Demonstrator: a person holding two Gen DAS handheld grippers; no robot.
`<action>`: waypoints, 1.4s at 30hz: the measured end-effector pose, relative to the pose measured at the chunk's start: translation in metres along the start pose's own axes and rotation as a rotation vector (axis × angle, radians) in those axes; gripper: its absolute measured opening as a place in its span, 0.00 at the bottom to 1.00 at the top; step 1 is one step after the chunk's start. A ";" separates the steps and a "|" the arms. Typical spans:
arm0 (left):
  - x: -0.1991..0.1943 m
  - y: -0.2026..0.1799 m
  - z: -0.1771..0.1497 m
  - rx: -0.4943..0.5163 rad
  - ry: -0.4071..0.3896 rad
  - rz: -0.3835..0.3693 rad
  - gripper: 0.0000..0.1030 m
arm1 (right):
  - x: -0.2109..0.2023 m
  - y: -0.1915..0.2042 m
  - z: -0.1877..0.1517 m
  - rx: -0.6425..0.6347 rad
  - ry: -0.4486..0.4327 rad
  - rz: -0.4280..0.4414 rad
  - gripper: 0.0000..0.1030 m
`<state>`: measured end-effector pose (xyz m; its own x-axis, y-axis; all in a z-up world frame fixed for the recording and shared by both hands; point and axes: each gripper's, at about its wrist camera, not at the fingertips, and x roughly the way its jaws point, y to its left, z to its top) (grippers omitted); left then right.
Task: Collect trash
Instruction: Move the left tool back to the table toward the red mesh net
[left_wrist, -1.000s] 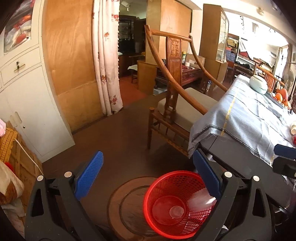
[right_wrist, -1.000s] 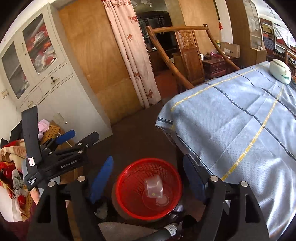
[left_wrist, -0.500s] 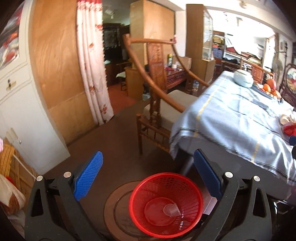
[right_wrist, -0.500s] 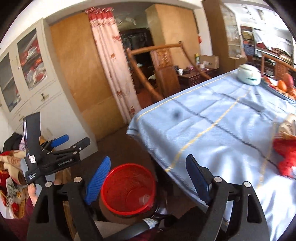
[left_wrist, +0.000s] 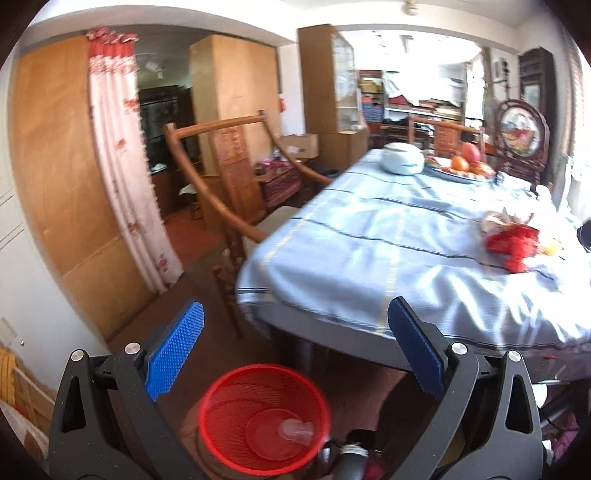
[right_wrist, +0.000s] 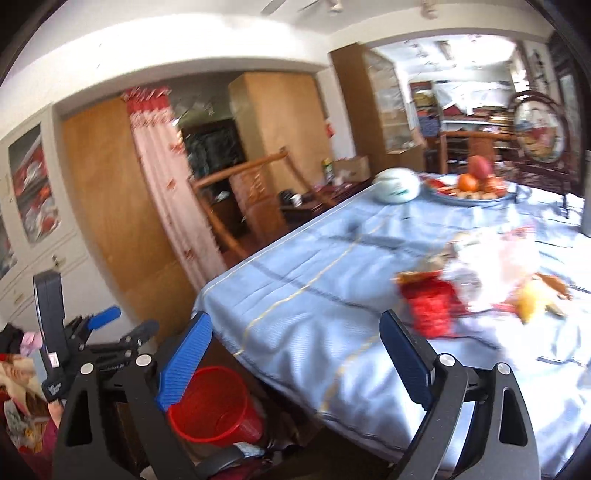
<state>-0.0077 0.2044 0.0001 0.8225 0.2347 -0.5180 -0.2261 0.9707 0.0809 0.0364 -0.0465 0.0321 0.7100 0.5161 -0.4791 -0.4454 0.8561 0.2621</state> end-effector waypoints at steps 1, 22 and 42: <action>0.000 -0.008 0.001 0.009 0.000 -0.010 0.93 | -0.008 -0.009 0.000 0.014 -0.017 -0.016 0.90; 0.024 -0.195 0.028 0.188 0.024 -0.298 0.93 | -0.103 -0.167 -0.033 0.274 -0.166 -0.231 0.94; 0.123 -0.296 0.048 0.215 0.137 -0.427 0.74 | -0.073 -0.233 -0.050 0.389 -0.083 -0.282 0.95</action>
<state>0.1849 -0.0513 -0.0468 0.7387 -0.1805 -0.6495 0.2403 0.9707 0.0035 0.0608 -0.2853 -0.0362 0.8219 0.2498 -0.5120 -0.0041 0.9013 0.4333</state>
